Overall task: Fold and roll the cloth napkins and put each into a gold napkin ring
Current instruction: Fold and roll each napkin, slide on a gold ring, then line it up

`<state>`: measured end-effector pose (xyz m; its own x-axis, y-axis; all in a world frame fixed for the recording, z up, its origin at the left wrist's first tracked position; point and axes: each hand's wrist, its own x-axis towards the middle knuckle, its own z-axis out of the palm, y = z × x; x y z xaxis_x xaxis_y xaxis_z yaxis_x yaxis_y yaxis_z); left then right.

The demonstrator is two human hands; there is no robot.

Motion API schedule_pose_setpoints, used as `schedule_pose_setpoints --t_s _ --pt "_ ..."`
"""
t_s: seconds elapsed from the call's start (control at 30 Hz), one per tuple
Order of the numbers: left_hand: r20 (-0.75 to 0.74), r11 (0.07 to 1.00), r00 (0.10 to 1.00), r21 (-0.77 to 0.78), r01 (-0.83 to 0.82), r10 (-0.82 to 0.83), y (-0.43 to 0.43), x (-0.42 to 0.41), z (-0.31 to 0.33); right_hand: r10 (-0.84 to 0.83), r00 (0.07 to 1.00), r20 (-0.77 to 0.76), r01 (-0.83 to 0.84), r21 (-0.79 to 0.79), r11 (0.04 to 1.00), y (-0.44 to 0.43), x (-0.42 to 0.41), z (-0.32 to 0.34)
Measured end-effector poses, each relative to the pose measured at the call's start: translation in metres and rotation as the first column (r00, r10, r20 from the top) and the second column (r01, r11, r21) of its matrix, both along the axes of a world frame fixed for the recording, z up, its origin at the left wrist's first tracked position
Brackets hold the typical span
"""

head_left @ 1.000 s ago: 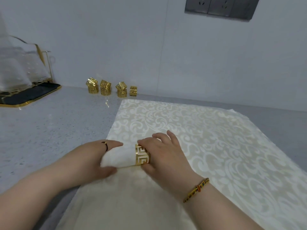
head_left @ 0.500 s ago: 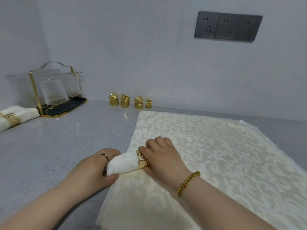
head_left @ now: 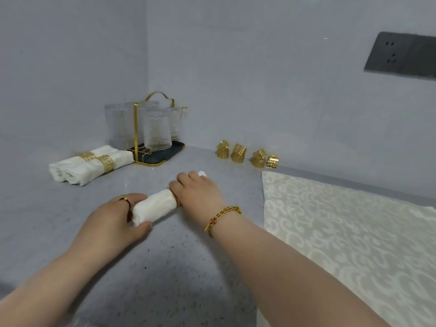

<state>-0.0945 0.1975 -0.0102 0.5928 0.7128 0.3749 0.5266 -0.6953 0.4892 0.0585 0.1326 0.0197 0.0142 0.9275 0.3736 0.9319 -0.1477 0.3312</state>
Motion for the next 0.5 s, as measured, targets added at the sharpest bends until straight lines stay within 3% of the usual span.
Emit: schedule_pose_setpoints --t_s 0.07,0.5 --pt "0.028 0.998 0.997 0.006 -0.066 0.066 0.021 -0.005 0.003 -0.026 0.998 -0.061 0.020 -0.104 0.994 0.029 -0.007 0.001" --pt "0.071 0.964 0.962 -0.042 -0.261 0.264 0.136 -0.022 -0.012 0.051 0.992 -0.118 -0.052 -0.007 0.999 0.170 -0.028 -0.017"
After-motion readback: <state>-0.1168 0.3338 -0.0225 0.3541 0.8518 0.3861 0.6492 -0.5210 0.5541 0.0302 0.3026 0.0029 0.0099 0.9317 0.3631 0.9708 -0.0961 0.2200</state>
